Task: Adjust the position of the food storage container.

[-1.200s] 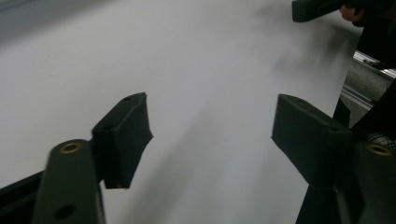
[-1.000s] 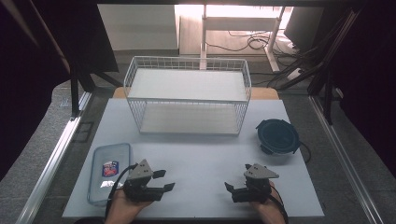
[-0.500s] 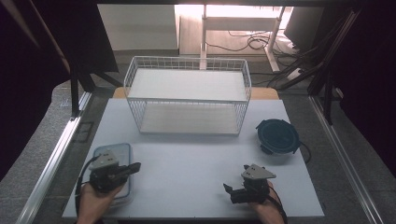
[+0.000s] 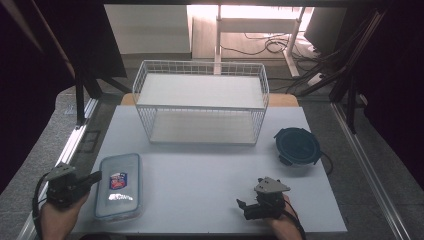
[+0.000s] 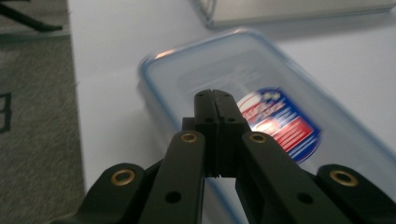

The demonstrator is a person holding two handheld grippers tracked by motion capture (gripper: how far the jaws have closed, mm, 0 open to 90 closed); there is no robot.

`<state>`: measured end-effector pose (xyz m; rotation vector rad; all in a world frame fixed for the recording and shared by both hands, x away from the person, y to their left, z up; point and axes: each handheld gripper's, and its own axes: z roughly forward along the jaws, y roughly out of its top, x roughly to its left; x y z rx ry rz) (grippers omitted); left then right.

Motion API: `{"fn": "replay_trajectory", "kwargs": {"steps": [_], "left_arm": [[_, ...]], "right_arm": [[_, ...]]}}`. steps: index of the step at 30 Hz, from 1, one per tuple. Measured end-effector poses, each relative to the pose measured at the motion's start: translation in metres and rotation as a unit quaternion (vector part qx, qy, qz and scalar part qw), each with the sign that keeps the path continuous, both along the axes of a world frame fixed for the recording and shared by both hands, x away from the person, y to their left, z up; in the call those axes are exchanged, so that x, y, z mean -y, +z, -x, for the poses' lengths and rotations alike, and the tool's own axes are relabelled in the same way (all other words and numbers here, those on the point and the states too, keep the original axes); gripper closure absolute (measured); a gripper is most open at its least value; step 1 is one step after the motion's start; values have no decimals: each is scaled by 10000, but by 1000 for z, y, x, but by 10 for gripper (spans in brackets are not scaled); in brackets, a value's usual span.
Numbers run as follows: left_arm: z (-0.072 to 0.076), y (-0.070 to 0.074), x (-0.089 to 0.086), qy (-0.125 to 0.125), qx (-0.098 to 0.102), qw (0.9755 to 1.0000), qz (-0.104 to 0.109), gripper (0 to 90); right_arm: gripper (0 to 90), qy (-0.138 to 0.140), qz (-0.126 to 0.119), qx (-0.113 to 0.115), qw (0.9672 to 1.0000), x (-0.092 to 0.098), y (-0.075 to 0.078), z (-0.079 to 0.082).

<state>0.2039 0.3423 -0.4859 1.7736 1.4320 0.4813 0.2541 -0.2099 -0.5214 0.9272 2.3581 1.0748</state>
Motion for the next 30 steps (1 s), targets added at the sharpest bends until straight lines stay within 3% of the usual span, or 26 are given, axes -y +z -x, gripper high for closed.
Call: {"fn": "replay_trajectory", "kwargs": {"steps": [1,3,7,8,9,10,11,12,14,16,17,20,25,30], "left_arm": [[3,-4,-3,33,-101,9999,-15,899],[5,-6,-3,42,-114,9999,-12,899],[12,-9,-10,64,-103,9995,304,899],[15,-12,-12,177,-240,9995,85,899],[16,-15,-14,202,-315,9993,34,899],[17,-19,-15,122,-399,9990,158,899],[17,-19,-15,122,-399,9990,158,899],[19,-24,-14,33,-523,9984,189,899],[20,-25,-11,64,-581,9983,89,900],[21,-25,-11,59,-616,9980,132,900],[20,-27,-9,-21,-621,9976,304,900],[16,-29,-1,-215,-654,9965,468,900],[7,-33,18,-551,-814,9944,393,900],[-3,-35,47,-1058,-912,9894,395,899]], "right_arm": [[0,0,9,-5,10000,0,0,0],[0,14,54,2,10000,0,-1,0],[0,20,97,7,10000,-1,-1,0],[0,21,112,11,9999,-2,-1,0],[0,17,115,5,9999,-2,-1,0],[0,19,119,1,9999,-2,-1,0],[0,18,121,0,9999,-2,-1,1],[0,18,118,2,9999,-2,-1,1],[0,15,122,9,9999,-2,-1,0],[0,24,127,6,9999,-2,-1,0],[0,33,134,-8,9999,-3,-2,0],[0,37,156,-22,9999,-4,-2,0],[0,5,125,-64,9999,-4,-1,0],[0,-116,-22,-113,9999,-3,0,0]]}}
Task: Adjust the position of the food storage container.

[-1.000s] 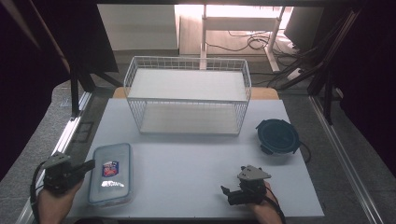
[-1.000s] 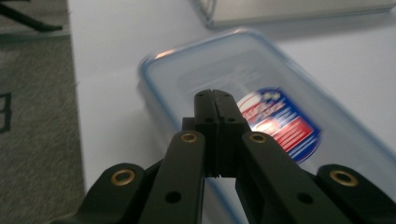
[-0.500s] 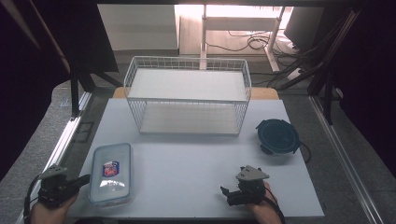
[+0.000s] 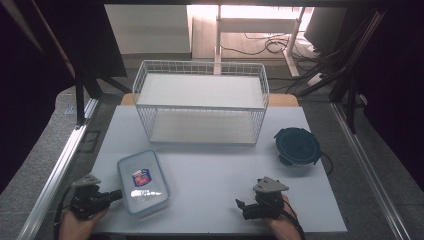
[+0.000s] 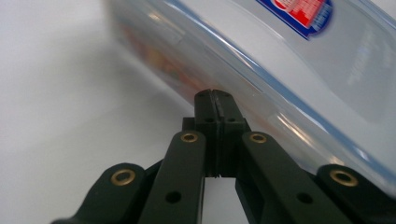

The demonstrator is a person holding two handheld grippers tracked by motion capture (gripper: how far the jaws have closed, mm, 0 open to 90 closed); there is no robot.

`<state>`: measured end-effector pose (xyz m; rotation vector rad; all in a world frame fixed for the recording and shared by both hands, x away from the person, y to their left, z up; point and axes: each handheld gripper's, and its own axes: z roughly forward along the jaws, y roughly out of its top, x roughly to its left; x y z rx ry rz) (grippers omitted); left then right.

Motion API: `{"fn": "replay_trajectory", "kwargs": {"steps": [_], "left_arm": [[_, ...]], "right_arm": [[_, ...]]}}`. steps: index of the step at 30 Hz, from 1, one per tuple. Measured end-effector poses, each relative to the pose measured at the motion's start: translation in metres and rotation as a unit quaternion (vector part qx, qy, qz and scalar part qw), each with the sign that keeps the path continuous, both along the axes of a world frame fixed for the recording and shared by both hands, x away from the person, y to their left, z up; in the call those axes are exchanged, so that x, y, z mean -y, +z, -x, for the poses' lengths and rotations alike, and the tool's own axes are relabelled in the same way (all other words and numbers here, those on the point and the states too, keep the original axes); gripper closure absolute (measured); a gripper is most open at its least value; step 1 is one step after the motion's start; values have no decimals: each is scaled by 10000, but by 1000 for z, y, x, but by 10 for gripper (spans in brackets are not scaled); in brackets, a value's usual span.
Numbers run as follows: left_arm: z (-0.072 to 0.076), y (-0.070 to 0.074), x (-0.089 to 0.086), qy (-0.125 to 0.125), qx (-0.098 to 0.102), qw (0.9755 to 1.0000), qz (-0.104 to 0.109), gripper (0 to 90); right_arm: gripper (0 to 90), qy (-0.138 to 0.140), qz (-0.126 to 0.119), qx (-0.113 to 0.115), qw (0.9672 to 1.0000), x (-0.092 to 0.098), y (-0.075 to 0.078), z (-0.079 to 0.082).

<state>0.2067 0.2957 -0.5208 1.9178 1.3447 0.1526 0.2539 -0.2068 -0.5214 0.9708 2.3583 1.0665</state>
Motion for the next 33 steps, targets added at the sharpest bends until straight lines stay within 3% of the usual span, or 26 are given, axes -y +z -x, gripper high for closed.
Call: {"fn": "replay_trajectory", "kwargs": {"steps": [2,7,9,11,14,16,18,19,22,24,25,26,27,28,29,30,32,33], "left_arm": [[-5,0,15,-248,3,9996,104,899],[-14,-1,36,-532,67,9984,196,899],[-22,-3,51,-757,69,9964,373,899],[-25,-3,55,-871,53,9956,341,899],[-33,0,46,-640,126,9978,140,899],[-41,2,29,-170,196,9997,-10,899],[-59,2,8,196,316,9993,-51,900],[-59,2,8,196,316,9993,-51,900],[-90,-1,5,131,398,9990,-163,899],[-96,-2,8,101,415,9989,-176,899],[-107,-4,12,-43,421,9989,-176,899],[-107,-4,12,-43,421,9989,-176,899],[-111,-6,14,-104,400,9990,-153,899],[-113,-7,16,-135,378,9990,-220,899],[-112,-9,17,-160,346,9991,-187,900],[-112,-9,17,-160,346,9991,-187,899],[-108,-8,19,-245,311,9992,-89,900],[-108,-8,19,-245,311,9992,-89,900]], "right_arm": [[0,-50,-86,0,10000,1,1,0],[0,-45,-140,-145,9998,1,0,-1],[0,-56,-136,-163,9998,-1,-1,-1],[0,-40,-152,-149,9998,-1,0,-1],[0,-64,-199,-168,9996,-1,1,-1],[0,-82,-237,-187,9995,-1,1,-1],[0,-88,-391,-264,9988,-3,3,-2],[0,-88,-391,-264,9988,-3,3,-2],[0,141,-462,-486,9976,-9,6,-1],[19,204,-449,-510,9975,-11,8,0],[148,242,-409,-474,9977,-17,12,3],[271,284,-400,-475,9977,-20,14,6],[271,284,-400,-475,9977,-20,14,6],[451,387,-427,-528,9969,-22,16,7],[686,728,-436,-701,9939,-29,19,9],[686,728,-436,-701,9939,-29,19,9],[848,1013,-154,-729,9921,-43,17,13],[848,1013,-154,-729,9921,-43,17,13]]}}
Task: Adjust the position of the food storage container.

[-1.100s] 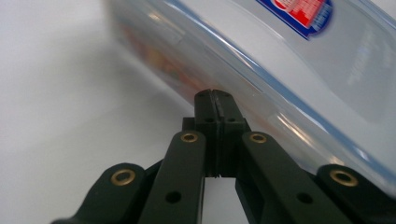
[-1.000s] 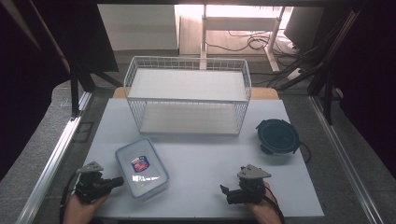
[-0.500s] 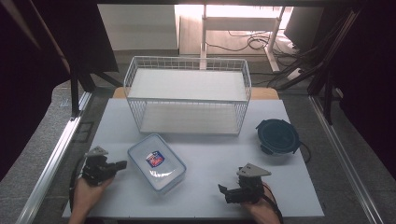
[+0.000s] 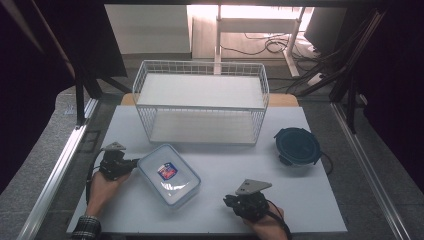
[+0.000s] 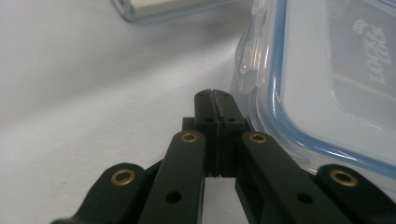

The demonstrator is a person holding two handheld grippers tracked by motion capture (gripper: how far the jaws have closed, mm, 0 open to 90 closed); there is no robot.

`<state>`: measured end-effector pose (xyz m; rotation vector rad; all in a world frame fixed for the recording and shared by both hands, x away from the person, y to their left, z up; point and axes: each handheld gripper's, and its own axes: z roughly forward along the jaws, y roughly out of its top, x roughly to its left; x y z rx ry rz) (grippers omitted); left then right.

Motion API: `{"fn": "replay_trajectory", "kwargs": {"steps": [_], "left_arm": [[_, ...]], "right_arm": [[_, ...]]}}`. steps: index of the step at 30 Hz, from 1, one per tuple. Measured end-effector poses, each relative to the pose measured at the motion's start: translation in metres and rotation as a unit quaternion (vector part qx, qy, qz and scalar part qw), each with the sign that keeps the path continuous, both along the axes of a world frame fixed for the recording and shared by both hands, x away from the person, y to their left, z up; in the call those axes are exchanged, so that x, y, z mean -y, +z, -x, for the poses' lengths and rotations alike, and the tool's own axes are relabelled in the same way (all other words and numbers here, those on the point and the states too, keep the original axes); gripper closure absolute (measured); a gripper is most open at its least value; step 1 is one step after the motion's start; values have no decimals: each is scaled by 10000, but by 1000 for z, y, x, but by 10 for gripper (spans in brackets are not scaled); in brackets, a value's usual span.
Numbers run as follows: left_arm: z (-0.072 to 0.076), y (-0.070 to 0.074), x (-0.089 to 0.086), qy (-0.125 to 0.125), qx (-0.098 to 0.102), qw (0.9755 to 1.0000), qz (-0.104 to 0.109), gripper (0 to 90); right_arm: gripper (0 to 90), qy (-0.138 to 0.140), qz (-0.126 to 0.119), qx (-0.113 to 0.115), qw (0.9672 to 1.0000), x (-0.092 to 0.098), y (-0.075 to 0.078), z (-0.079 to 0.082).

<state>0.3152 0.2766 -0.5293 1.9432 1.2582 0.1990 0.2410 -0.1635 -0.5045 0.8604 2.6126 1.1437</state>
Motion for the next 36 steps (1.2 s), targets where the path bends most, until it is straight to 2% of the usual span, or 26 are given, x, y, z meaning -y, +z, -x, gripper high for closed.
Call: {"fn": "replay_trajectory", "kwargs": {"steps": [3,4,5,8,9,12,13,15,16,17,19,20,23,24,26,27,31,32,36], "left_arm": [[3,1,12,-229,-34,9997,-9,900],[5,2,21,-401,-51,9992,-10,899],[5,2,21,-401,-51,9992,-10,899],[10,3,40,-719,-89,9974,-5,899],[10,3,40,-719,-89,9974,-5,899],[17,5,52,-916,-157,9957,-29,899],[17,5,52,-916,-157,9957,-29,899],[20,6,54,-981,-180,9950,-33,899],[21,7,54,-1010,-200,9947,61,899],[23,7,55,-1027,-206,9944,103,899],[25,8,57,-1073,-232,9939,104,899],[26,8,60,-1062,-234,9940,81,900],[28,8,66,-1082,-265,9937,85,900],[29,8,68,-1090,-285,9936,89,899],[30,8,73,-1133,-297,9931,25,900],[32,9,77,-1193,-300,9924,-56,900],[37,10,83,-1240,-292,9917,-147,900],[40,11,85,-1260,-289,9914,-191,900],[47,11,90,-1283,-315,9911,-156,900]], "right_arm": [[882,256,-5,-164,9995,-15,-4,4],[882,271,-21,-184,9995,-16,-4,4],[882,271,-21,-184,9995,-16,-4,4],[882,271,-183,-328,9989,-16,-4,4],[882,271,-183,-328,9989,-16,-4,4],[867,119,-388,-482,9980,-8,-1,-1],[867,119,-388,-482,9980,-8,-1,-1],[856,-69,-402,-461,9981,-1,2,-6],[856,-69,-402,-461,9981,-1,2,-6],[866,-193,-365,-438,9982,4,3,-11],[871,-214,-345,-437,9982,5,3,-13],[882,-307,-299,-435,9981,8,4,-20],[888,-407,-315,-460,9976,11,4,-27],[890,-507,-310,-490,9970,15,4,-35],[890,-564,-290,-489,9968,17,4,-39],[891,-653,-212,-427,9967,19,5,-48],[892,-725,-136,-361,9966,20,4,-60],[893,-734,-138,-366,9965,20,4,-69],[893,-739,-95,-352,9966,19,3,-79]]}}
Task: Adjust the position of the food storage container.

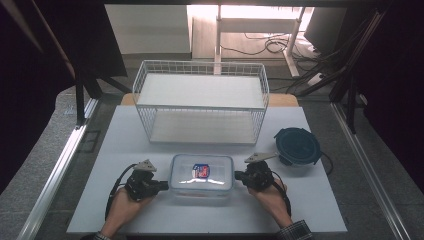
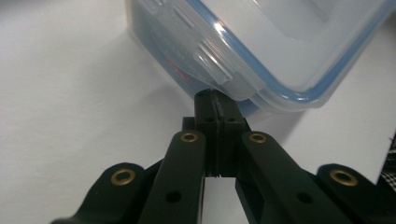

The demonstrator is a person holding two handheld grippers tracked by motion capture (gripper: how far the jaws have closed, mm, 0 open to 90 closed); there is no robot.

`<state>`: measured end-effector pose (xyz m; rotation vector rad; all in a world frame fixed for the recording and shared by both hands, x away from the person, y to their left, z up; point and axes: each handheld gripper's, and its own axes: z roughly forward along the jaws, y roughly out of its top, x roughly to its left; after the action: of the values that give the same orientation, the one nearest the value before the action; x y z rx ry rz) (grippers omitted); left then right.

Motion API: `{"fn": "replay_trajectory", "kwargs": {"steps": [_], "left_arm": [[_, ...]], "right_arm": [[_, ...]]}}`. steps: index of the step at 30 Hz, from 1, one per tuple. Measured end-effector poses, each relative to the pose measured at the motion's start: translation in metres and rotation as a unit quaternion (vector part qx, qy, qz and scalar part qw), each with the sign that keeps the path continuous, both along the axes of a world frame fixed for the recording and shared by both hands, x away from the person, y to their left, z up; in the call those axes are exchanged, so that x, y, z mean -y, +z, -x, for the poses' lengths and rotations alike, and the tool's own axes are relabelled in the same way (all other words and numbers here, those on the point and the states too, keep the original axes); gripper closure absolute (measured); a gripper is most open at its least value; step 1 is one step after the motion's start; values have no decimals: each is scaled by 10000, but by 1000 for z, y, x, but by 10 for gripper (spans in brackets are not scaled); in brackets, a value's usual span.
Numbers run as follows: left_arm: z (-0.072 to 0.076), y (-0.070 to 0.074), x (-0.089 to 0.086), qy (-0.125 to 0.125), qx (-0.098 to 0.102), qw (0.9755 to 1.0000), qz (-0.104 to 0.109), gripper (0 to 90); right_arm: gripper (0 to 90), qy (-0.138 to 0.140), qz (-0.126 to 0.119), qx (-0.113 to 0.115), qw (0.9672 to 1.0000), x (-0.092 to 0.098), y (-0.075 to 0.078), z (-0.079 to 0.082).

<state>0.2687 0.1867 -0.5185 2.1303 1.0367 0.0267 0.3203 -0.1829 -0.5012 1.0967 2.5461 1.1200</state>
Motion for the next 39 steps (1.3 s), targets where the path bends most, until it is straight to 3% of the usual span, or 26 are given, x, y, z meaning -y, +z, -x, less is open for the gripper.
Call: {"fn": "replay_trajectory", "kwargs": {"steps": [4,8,13,18,21,25,26,27,28,29,30,31,35,39], "left_arm": [[4,0,9,-127,-26,9999,-8,900],[3,-4,17,-106,66,9996,-241,899],[3,-1,13,-83,177,9997,-121,898],[4,0,-1,207,295,9993,-125,824],[7,1,-11,329,366,9988,-60,652],[13,1,-18,432,474,9979,34,404],[17,-1,-20,437,569,9974,80,293],[17,-1,-20,437,569,9974,80,256],[20,-2,-21,435,600,9972,98,230],[21,-3,-22,461,615,9970,115,230],[24,-4,-22,496,660,9965,121,215],[26,-5,-23,469,694,9965,65,171],[29,-8,-27,576,723,9957,65,99],[29,-9,-32,679,822,9941,192,65]], "right_arm": [[893,-106,42,34,9999,5,0,-4],[893,-135,34,29,9999,8,0,-3],[891,-86,258,195,9994,5,1,2],[829,-53,287,287,9992,9,3,9],[743,-58,338,531,9980,16,8,18],[591,-127,127,655,9977,28,16,23],[484,-156,102,716,9973,32,18,23],[484,-156,102,716,9973,32,18,23],[334,-143,-19,741,9971,36,17,23],[334,-143,-19,741,9971,36,17,23],[276,-113,-75,761,9970,38,16,23],[130,98,-360,818,9960,41,14,23],[43,194,-366,861,9954,41,13,27],[23,223,-334,878,9953,40,11,30]]}}
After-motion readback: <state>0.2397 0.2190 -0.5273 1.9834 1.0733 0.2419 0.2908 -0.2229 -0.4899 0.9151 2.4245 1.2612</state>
